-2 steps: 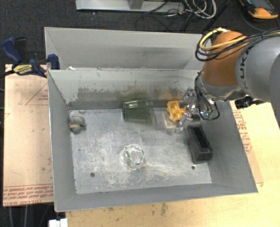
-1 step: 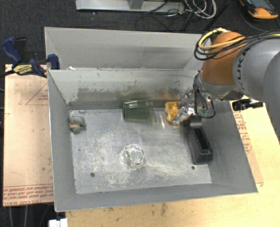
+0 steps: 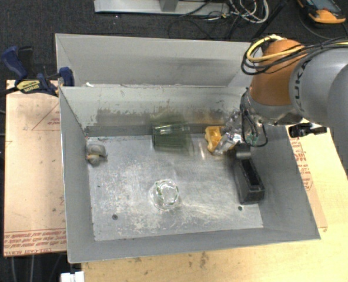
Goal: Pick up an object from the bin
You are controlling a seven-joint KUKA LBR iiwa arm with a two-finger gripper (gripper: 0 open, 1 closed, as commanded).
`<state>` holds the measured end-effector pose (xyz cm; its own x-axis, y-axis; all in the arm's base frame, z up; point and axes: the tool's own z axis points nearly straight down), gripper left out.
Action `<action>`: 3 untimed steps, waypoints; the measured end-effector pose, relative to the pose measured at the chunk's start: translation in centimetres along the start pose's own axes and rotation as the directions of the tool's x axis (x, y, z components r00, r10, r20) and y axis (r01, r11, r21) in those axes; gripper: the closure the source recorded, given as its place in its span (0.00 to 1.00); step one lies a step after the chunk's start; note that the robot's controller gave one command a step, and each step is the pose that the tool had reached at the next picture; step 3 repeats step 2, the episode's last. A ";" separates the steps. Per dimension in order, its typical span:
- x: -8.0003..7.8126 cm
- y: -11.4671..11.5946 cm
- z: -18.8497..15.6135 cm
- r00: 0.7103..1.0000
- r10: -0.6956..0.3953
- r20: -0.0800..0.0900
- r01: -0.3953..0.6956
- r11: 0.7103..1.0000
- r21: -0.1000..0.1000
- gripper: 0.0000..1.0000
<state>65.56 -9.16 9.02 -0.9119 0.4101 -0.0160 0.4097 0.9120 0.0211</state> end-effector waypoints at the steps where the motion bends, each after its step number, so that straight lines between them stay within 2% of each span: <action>1: 0.2 0.0 -0.2 1.000 0.001 0.001 -0.001 1.000 0.001 1.00; 3: 0.3 0.0 -0.9 1.000 0.000 0.002 0.000 1.000 0.007 1.00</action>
Offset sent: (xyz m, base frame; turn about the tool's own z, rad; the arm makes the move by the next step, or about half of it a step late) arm 0.0001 0.0001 0.0479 -0.0002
